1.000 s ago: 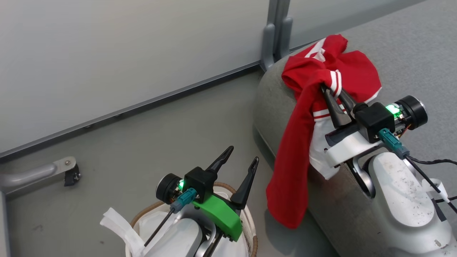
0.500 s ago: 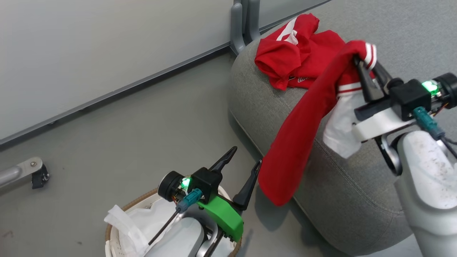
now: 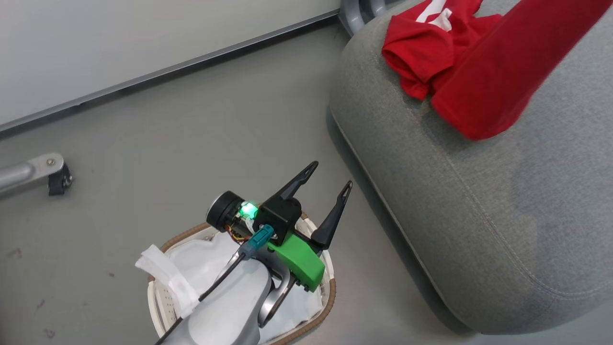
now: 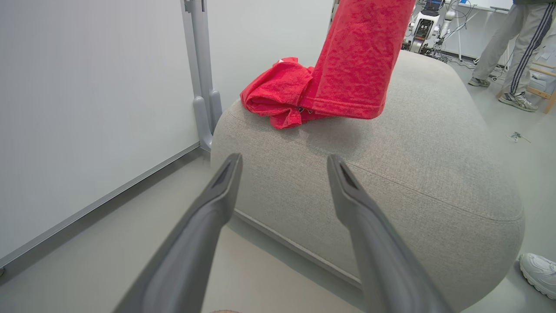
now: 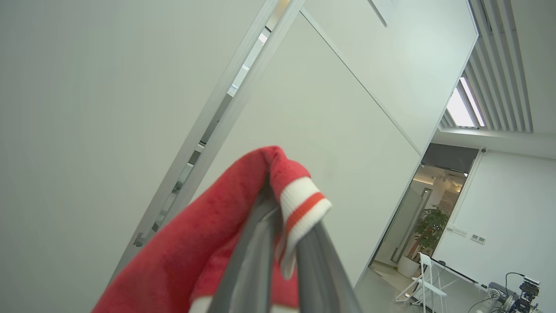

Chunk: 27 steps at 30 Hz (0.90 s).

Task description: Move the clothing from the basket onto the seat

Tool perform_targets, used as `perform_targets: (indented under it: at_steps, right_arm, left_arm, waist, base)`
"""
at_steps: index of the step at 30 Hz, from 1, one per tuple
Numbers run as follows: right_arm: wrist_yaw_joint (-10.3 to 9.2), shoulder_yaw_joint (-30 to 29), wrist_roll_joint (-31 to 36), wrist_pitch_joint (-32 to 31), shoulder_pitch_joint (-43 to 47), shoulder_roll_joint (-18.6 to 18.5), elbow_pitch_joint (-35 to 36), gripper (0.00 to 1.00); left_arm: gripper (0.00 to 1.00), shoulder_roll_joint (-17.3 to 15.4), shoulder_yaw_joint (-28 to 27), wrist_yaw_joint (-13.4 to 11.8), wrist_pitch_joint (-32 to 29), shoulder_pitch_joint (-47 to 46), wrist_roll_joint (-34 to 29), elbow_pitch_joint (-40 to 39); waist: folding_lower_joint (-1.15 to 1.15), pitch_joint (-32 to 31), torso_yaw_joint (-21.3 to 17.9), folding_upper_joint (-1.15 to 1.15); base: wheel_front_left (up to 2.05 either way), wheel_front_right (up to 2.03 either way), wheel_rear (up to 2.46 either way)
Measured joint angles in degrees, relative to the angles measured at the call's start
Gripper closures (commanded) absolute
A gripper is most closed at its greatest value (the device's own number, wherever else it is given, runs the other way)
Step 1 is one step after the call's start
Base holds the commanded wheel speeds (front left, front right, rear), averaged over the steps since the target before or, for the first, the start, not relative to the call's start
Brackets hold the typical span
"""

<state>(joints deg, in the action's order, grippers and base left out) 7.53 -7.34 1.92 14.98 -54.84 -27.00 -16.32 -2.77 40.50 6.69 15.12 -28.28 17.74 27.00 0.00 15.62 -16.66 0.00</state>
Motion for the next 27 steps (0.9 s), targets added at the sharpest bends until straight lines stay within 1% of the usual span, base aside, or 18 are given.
perform_targets:
  at_steps: [2, 5, 8, 10, 12, 16, 18, 23, 27]
  right_arm:
    - [0.00, -2.3, -0.3, -0.2, -3.3, -2.2, -2.5, 1.00]
    - [0.00, -3.7, 0.8, -0.6, -6.9, -5.1, -6.1, 1.00]
    - [0.00, -4.3, 1.2, -0.7, -9.7, -6.2, -10.0, 1.00]
    - [0.00, -4.4, 1.5, -0.6, -11.0, -6.1, -12.7, 1.00]
    - [0.00, -4.5, 1.2, -0.3, -12.0, -5.3, -15.3, 1.00]
    - [0.00, -7.0, 1.7, 0.0, -12.9, -3.1, -19.1, 1.00]
    - [0.00, -7.9, 2.6, 0.0, -12.5, -1.8, -19.7, 1.00]
    - [0.00, -10.7, 4.7, 0.0, -7.4, 1.6, -20.7, 1.00]
    - [0.00, -12.7, 5.8, 0.0, -2.3, 5.3, -21.3, 1.00]
  left_arm:
    - [0.00, 0.0, 0.1, 0.2, 0.0, -0.9, -0.5, -0.4]
    - [0.00, 0.0, 0.2, 0.3, 0.0, -2.1, -1.0, -1.0]
    - [0.00, 0.0, 0.0, 0.4, 0.0, -3.3, -1.5, -1.3]
    - [0.00, 0.0, -0.4, 0.4, 0.0, -4.1, -2.2, -1.4]
    - [0.00, 0.0, -0.8, 0.4, 0.0, -4.7, -3.1, -1.3]
    - [0.00, -0.2, -1.5, 0.4, 0.0, -6.1, -4.1, -1.0]
    - [0.00, -0.2, -1.8, 0.4, 0.0, -6.8, -4.5, -1.1]
    - [0.00, -0.5, -2.8, 0.1, 0.0, -7.4, -5.4, -1.3]
    - [0.00, -1.0, -3.4, 0.0, 0.0, -7.5, -5.8, -1.4]
  waist:
    - [0.00, 1.3, 1.0, 0.00]
    - [0.00, 3.3, 2.5, 0.00]
    - [0.00, 5.4, 3.9, 0.00]
    - [0.00, 7.0, 4.7, 0.00]
    - [0.00, 8.8, 5.4, 0.00]
    - [0.01, 12.2, 6.7, 0.00]
    - [0.01, 13.8, 7.1, 0.00]
    - [0.01, 17.6, 7.7, 0.00]
    - [0.01, 19.8, 7.4, 0.00]
  base:
    - [0.00, 0.00, 0.00]
    - [0.00, 0.00, 0.00]
    - [0.00, 0.00, 0.00]
    - [0.00, 0.00, 0.00]
    - [0.00, 0.00, 0.00]
    - [0.00, 0.00, 0.00]
    - [0.00, 0.00, 0.00]
    - [0.00, 0.00, 0.00]
    - [0.00, 0.00, 0.00]
